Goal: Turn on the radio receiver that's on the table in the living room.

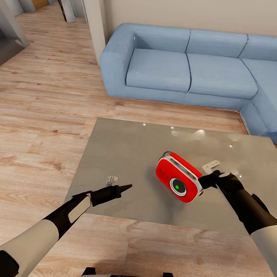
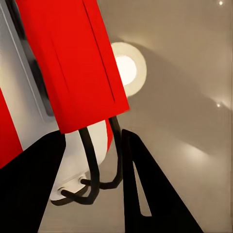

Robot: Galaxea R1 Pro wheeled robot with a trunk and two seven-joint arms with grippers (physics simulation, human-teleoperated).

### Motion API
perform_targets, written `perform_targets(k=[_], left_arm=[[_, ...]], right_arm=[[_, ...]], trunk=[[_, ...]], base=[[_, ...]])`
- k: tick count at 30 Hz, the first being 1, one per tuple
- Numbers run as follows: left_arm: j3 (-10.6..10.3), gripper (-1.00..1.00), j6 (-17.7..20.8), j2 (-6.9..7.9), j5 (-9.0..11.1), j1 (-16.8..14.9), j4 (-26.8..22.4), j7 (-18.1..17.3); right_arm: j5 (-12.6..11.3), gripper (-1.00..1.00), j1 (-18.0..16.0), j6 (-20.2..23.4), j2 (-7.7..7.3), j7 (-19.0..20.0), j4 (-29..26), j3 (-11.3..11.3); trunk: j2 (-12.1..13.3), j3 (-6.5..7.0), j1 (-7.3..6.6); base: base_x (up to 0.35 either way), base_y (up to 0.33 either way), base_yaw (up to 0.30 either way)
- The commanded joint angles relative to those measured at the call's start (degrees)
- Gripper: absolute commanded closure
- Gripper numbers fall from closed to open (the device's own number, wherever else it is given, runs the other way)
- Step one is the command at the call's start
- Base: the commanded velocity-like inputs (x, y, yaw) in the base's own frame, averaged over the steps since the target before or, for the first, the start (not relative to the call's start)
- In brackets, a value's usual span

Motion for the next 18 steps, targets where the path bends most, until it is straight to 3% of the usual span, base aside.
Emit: perform_targets(k=[1,13,14,18], left_arm=[[0.0,1.00,0.0,0.00,0.0,0.0,0.0,0.0],[0.0,1.00,0.0,-0.27,-0.1,0.0,0.1,0.1],[0.0,1.00,0.0,-0.27,-0.1,0.0,0.1,0.1],[0.0,1.00,0.0,-0.27,-0.1,0.0,0.1,0.1]], right_arm=[[0.3,1.00,0.3,0.3,-0.03,-0.3,-0.3,0.1],[1.3,1.00,0.3,4.2,-0.14,-4.1,-4.2,0.0],[1.3,1.00,0.3,6.3,-0.21,-4.8,-8.0,0.0],[1.3,1.00,0.3,7.5,-0.51,-8.4,-9.6,0.0]], trunk=[[0.0,-0.01,0.01],[0.0,-0.01,0.01],[0.0,-0.01,0.01],[0.0,-0.01,0.01]], base=[[0.000,0.000,0.000],[0.000,0.000,0.000],[0.000,0.000,0.000],[0.000,0.000,0.000]])
